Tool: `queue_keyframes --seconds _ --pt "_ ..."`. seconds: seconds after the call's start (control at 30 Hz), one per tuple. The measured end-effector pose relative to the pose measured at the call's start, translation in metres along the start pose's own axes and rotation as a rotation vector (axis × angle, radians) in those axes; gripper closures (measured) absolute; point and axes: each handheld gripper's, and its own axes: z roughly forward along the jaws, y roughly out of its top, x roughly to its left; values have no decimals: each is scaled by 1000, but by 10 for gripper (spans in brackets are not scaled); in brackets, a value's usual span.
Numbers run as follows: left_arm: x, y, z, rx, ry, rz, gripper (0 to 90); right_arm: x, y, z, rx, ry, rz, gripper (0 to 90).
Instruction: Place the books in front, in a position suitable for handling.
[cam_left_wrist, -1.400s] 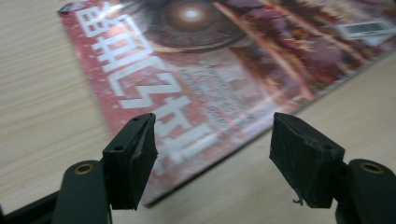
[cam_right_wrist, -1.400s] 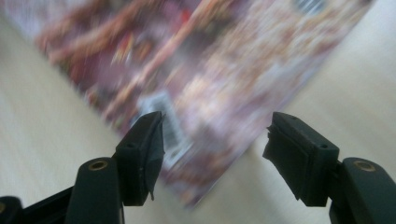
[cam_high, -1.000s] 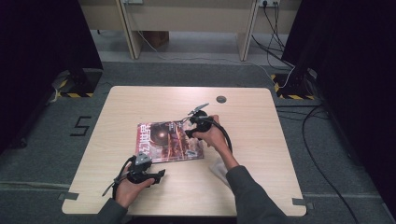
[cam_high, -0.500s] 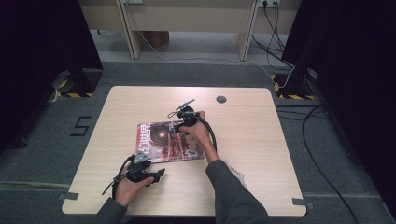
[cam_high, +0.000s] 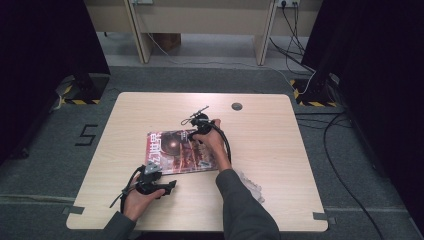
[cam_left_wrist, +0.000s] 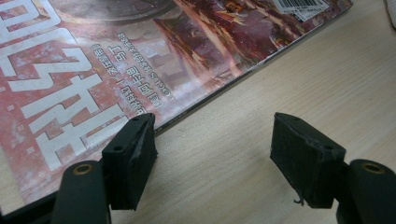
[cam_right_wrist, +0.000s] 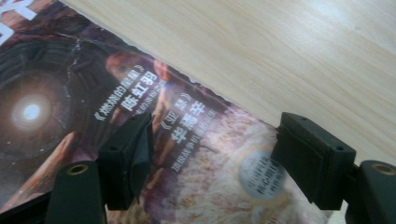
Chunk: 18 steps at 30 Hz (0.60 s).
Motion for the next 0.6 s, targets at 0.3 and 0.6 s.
queue_keyframes --seconds 0.3,0.6 --pt "-1 0 0 3 -3 11 308 -4 1 -1 3 -15 0 277" --pt "-1 0 1 3 -10 11 307 -7 6 4 24 10 -12 247"
